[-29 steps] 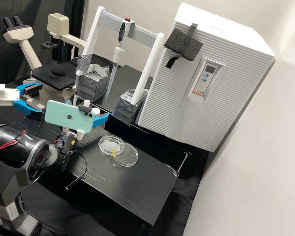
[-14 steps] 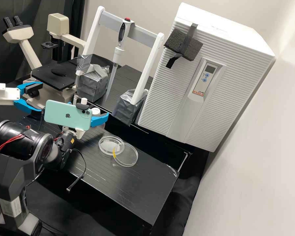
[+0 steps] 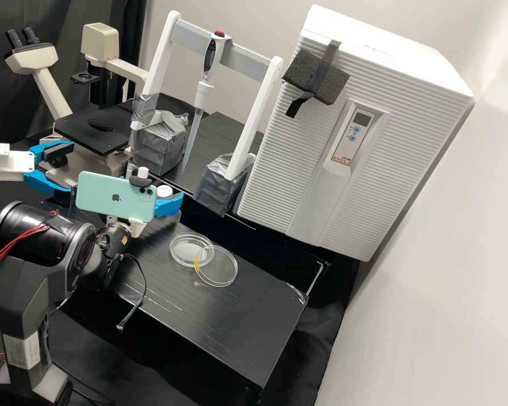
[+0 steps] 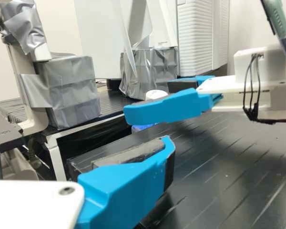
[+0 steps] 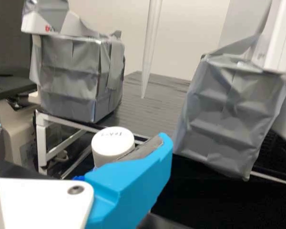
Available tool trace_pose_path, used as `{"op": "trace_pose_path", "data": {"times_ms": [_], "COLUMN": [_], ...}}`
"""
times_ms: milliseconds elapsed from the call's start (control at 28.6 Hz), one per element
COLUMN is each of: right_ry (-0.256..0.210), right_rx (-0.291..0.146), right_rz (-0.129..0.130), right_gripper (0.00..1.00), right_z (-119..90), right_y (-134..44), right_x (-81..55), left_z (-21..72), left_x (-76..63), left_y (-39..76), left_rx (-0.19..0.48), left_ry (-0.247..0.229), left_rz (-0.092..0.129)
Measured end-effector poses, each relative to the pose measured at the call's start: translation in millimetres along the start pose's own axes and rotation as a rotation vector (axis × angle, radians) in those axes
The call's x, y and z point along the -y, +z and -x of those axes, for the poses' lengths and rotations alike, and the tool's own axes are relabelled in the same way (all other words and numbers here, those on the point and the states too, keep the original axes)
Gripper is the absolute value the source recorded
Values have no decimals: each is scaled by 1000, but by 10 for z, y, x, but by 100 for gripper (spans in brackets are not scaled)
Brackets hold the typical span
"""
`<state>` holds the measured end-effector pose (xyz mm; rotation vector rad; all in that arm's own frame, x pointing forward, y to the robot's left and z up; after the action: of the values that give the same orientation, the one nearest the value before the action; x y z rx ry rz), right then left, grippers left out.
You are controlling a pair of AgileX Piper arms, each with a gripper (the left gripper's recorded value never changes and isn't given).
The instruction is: Open the bottle
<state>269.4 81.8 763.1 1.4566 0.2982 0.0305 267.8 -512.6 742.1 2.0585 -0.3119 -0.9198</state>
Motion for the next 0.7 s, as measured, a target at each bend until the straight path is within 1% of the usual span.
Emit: {"op": "trace_pose_path", "data": {"times_ms": [140, 419, 559, 629, 699], "right_ry": [-3, 11, 14, 13, 17], "right_rx": [2, -2, -5, -4, 7], "right_rz": [0, -4, -3, -3, -3], "right_gripper": [0, 0, 0, 0, 0], "right_z": [-3, -44, -57, -64, -72], "right_y": [7, -9, -17, -13, 20], "right_x": [8, -18, -27, -22, -33], "left_z": [0, 0, 0, 0, -4], "left_x": [0, -1, -2, -3, -2], "left_y": [0, -1, -4, -5, 2], "left_rx": [0, -2, -5, -6, -4], "left_ry": [0, 1, 2, 3, 4], "left_rz": [0, 0, -20, -20, -19]}}
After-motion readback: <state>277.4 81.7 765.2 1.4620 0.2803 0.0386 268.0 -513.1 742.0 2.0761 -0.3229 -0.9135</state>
